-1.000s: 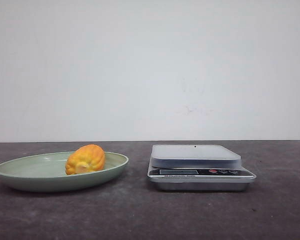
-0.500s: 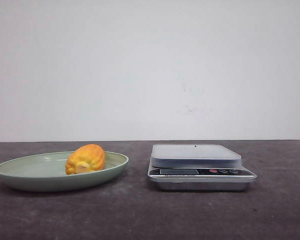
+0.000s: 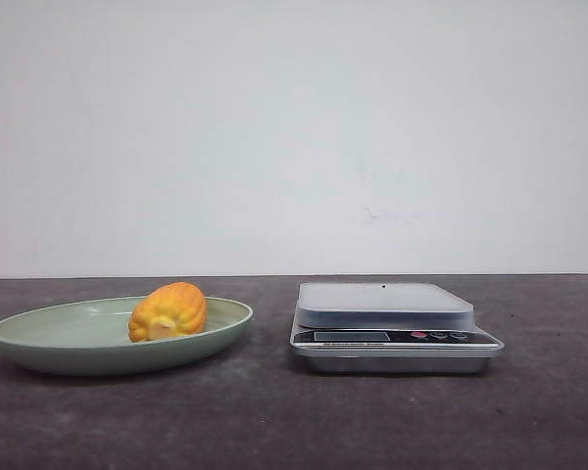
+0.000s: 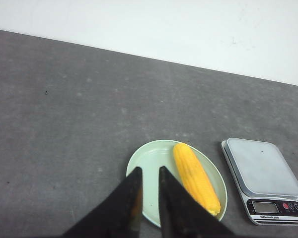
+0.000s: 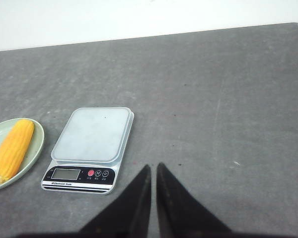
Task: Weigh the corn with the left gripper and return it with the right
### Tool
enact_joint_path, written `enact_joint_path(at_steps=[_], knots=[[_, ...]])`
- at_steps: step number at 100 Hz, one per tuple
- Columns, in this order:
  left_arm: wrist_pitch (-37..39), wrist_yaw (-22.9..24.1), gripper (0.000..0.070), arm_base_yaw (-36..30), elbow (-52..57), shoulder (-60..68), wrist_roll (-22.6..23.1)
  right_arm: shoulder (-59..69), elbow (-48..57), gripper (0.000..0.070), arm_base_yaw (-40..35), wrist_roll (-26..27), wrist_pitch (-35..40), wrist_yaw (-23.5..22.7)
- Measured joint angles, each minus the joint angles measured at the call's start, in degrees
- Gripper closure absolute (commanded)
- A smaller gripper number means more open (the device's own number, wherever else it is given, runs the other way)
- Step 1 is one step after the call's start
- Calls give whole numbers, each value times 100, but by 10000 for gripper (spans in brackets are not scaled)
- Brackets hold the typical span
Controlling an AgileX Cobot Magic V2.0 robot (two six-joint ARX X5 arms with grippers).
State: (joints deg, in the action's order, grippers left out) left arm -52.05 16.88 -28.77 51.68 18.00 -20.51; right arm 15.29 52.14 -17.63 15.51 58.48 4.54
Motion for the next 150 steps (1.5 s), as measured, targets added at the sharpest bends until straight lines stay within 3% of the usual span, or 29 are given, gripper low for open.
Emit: enact_joint_path(at_steps=[43, 62, 83, 102, 150], knots=[[55, -20, 678, 105, -22, -11, 4, 0, 0, 688, 0, 0, 0, 2], [1215, -20, 678, 1279, -841, -514, 354, 0, 0, 688, 0, 0, 0, 2], [3141, -841, 678, 2404, -2848, -1300, 940, 0, 0, 688, 0, 0, 0, 2], [4201, -1401, 678, 2653, -4253, -1770, 1016, -2, 0, 688, 0, 0, -2, 2], [4505, -1412, 678, 2704, -4968, -1770, 1108, -4, 0, 688, 0, 0, -2, 2]])
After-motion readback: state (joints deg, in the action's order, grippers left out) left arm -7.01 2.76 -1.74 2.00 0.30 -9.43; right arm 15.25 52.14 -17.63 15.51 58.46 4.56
